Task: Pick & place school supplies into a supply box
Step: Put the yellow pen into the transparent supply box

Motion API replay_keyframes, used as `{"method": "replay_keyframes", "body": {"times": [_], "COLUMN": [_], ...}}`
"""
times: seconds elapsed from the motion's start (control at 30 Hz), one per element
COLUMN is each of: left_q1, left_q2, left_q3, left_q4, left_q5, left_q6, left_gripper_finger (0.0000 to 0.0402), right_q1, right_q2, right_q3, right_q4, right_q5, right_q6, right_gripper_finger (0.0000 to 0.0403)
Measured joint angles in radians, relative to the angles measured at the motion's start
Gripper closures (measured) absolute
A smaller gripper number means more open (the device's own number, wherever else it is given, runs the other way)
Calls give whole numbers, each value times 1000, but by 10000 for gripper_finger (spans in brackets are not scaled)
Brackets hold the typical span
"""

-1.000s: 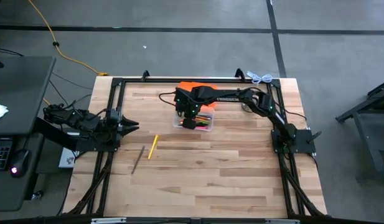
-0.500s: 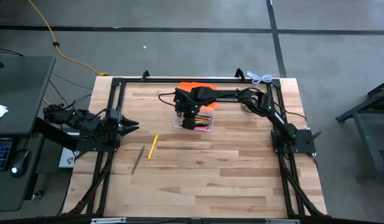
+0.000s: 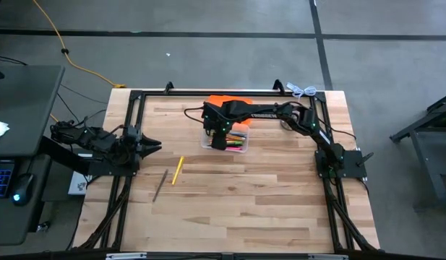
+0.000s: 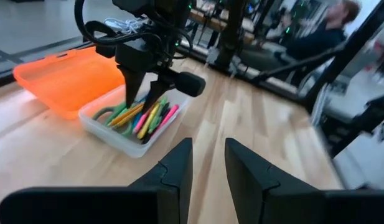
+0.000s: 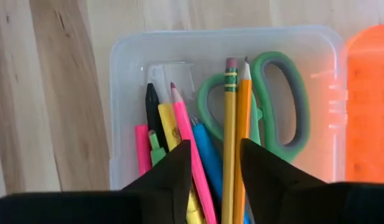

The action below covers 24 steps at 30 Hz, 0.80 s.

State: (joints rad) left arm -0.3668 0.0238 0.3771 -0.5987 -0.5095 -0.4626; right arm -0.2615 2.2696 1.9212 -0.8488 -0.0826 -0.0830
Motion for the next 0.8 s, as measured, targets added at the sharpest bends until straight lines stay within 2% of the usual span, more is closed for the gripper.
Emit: {"method": "replay_keyframes", "body": {"times": [0.37,0.6,0.8], "left_q1": [0,0,0], "left_q2": [32,160,281], "left_q3": [0,0,0], "left_q4": [85,91,126], "left_q5": [78,163,219], "left_q6": [-60,-189,-278], "left_gripper_finger": [280,280,280], "right_q1": [9,55,107], "right_q2": [-6,-7,-7], "right_q3": [190,299,329], "right_q4": [-70,-77,-97], "right_q5": [-2,-3,-3], "right_q6": [42,42,42], "right_gripper_finger": [278,278,279]}}
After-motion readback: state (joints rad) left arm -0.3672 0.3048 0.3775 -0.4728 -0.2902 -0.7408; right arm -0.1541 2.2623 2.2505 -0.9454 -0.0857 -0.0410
